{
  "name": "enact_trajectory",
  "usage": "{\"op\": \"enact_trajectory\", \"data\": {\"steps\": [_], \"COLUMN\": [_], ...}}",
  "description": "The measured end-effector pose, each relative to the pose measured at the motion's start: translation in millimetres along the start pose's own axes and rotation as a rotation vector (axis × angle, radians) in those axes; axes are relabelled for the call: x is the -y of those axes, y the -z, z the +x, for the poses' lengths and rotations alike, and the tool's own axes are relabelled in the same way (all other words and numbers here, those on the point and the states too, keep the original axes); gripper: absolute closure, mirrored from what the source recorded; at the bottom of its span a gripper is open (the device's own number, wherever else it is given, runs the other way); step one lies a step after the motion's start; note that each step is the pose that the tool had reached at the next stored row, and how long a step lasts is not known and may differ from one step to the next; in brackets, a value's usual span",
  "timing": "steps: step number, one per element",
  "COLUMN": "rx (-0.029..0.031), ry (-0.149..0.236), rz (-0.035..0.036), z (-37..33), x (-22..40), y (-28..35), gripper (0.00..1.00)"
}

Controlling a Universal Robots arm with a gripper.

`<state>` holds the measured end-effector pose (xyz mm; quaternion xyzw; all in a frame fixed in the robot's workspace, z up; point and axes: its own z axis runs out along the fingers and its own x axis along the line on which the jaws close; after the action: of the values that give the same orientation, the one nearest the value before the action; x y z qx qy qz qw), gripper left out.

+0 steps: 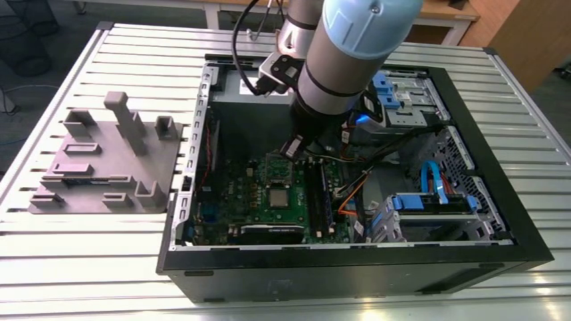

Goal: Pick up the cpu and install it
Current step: 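Close the cpu cover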

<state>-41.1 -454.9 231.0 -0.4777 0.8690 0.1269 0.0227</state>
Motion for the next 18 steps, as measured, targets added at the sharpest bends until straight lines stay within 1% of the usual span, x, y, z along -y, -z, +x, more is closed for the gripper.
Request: {"op": "enact_trajectory", "data": {"steps": [3,7,18], "rx": [-0.0025,-0.0085,-0.0093], "ry": [0.000,-0.001,-0.001], "rz": [0.0017,0.0054,0.0059], "z": [-0.1,0.0,-0.3], "x": [-0.4,-0.8,-1.4], "y": [1.2,2.0,4.1], "gripper": [0.89,0.89,0.89]}}
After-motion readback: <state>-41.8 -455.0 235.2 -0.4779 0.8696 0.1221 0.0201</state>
